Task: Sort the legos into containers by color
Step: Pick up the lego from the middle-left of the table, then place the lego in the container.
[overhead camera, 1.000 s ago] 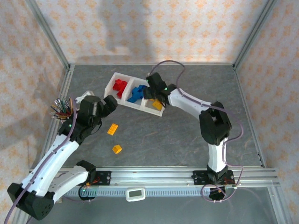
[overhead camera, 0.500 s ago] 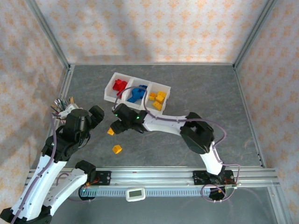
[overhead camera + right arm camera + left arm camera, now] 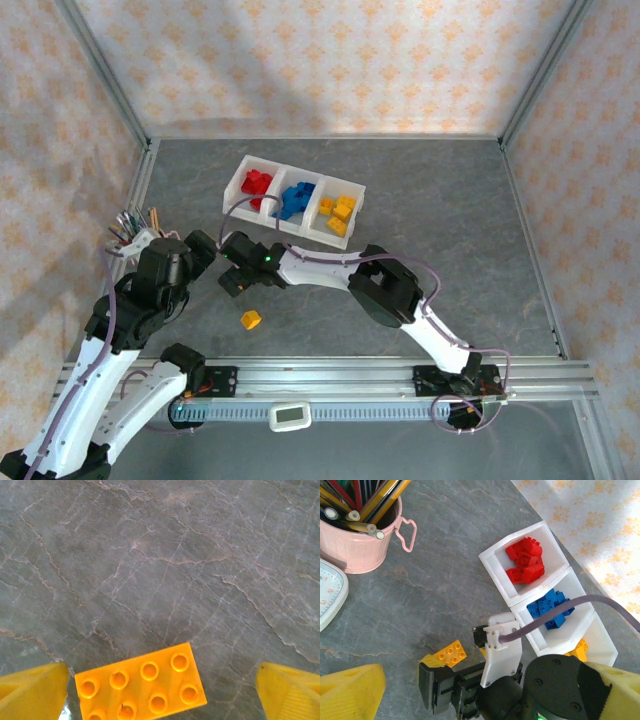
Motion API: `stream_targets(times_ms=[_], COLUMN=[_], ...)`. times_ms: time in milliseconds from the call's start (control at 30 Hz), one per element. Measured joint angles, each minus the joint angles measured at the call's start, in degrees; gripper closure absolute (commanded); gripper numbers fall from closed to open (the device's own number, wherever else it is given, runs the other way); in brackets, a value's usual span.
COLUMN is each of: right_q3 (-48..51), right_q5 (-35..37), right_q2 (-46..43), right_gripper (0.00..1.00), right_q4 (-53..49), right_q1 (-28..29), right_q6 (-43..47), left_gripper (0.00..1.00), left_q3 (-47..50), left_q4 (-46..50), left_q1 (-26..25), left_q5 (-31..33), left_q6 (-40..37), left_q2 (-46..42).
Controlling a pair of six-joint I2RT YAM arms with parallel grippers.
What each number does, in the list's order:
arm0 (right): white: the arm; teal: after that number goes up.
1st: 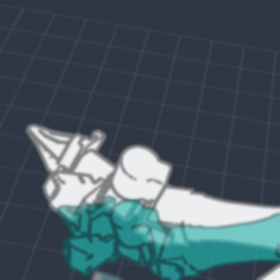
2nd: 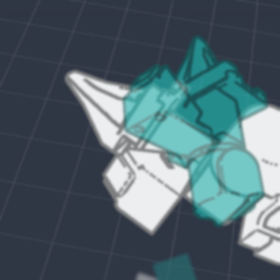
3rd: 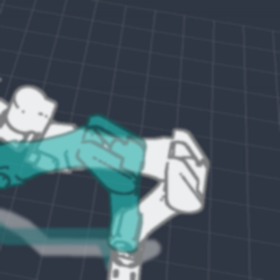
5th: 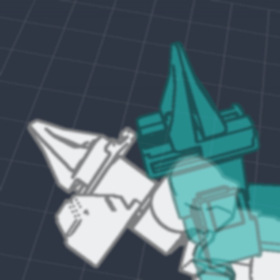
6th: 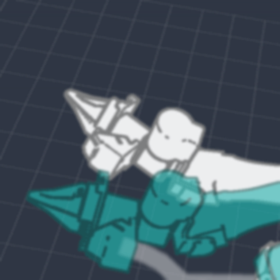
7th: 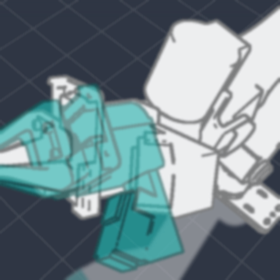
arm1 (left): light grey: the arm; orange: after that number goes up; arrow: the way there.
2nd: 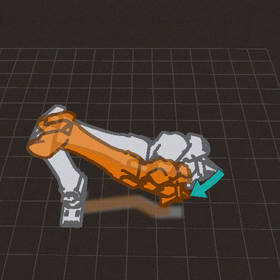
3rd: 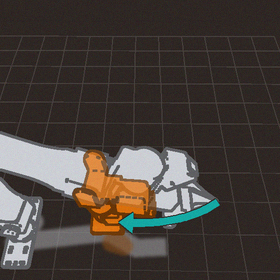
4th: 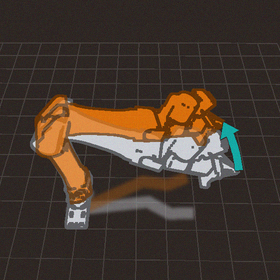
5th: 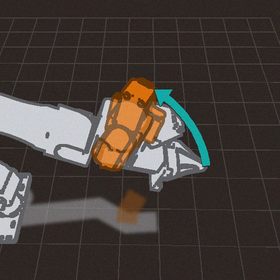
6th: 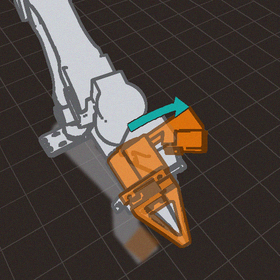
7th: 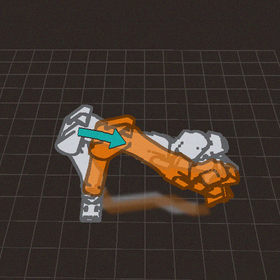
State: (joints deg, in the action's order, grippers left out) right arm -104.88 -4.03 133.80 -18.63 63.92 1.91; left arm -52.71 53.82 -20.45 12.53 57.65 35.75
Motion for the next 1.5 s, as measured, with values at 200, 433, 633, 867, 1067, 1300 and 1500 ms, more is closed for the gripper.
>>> stream_targets(times_ms=[200, 433, 633, 867, 1067, 1300, 1500], right_q3=[-2.4, -3.0, -3.0, 2.8, 11.1, 14.6, 13.2], right_q5=[-0.5, -0.7, -0.7, -0.7, -0.2, 4.7, 8.0], right_q2=[2.9, 3.1, 3.0, -2.3, -14.6, -22.8, -19.5], right_gripper=[0.16, 0.35, 0.41, 0.41, 0.4, 0.38, 0.26], right_q4=[-1.2, -1.7, -1.8, -3.2, -3.5, -2.2, -2.4], right_q1=[0.1, 0.1, 0.0, -1.2, -8.5, -24.2, -30.3], right_q6=[2.2, 3.3, 3.2, 1.0, -3.0, -6.0, -4.9], left_gripper=[0.0, 0.01, 0.0, 0.01, 0.0, 0.01, 0.0], left_q3=[0.0, 0.0, 0.0, 0.0, 0.0, 0.1, 0.3], left_q4=[0.0, 0.0, 0.0, -0.9, -5.0, -14.8, -21.0], left_q1=[0.0, 0.0, 0.0, 0.0, 0.0, 0.0, 0.0], left_q5=[0.0, 0.0, 0.0, -0.2, -2.7, -7.9, -11.5], left_q6=[0.0, 0.4, 0.4, -0.3, -2.4, -5.1, -6.5], left_q2=[-0.2, -0.2, -0.1, 1.4, 5.6, 11.7, 17.7])
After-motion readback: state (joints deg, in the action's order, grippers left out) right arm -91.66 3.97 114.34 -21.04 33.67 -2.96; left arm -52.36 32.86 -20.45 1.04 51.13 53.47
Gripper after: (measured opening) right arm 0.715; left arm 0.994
